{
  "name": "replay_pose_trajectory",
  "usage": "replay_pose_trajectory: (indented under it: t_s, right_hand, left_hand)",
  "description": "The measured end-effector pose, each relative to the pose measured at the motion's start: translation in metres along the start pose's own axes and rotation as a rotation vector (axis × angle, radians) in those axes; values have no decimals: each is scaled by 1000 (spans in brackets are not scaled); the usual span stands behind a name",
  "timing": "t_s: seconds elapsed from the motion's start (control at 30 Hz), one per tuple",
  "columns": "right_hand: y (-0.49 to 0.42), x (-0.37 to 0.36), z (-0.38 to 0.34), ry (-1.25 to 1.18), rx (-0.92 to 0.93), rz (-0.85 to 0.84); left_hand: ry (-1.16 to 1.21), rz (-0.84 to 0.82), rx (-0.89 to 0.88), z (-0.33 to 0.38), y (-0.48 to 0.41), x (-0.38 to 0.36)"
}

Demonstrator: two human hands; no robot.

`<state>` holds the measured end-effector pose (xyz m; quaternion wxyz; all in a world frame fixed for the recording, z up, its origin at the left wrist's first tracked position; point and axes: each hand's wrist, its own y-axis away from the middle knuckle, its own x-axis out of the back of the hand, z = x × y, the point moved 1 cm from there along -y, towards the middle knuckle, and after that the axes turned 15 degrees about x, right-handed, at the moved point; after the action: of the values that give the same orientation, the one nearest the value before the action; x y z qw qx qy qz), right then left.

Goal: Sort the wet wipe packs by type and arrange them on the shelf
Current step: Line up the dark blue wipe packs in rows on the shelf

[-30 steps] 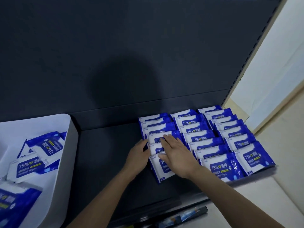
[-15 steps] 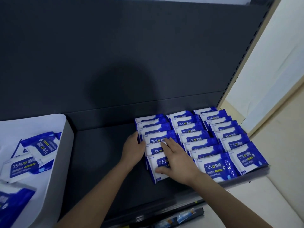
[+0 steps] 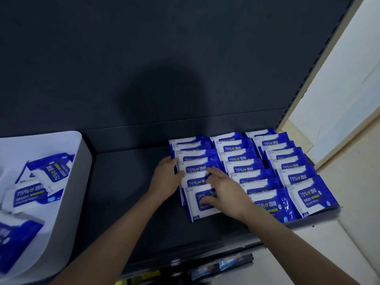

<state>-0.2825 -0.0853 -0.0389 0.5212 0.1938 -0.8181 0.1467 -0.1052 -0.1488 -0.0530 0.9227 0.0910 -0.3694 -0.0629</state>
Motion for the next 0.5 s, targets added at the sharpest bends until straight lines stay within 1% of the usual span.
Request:
replay_pose_trajectory:
  t_s: [0.1, 0.2, 0.33, 0.5]
  right_hand:
    - [-4, 2, 1, -23, 28, 0]
    - [-9, 3, 4, 27, 83, -36]
    - [-17, 11, 7, 61, 104, -80]
    - [-53, 22, -8, -16, 174, 18]
  left_hand:
    - [-5, 41, 21, 0, 2, -2]
    - [-10, 71, 43, -1, 4, -4]
    - [-47, 80, 30, 0, 7, -3]
    - [-59, 230, -22, 1, 22, 24]
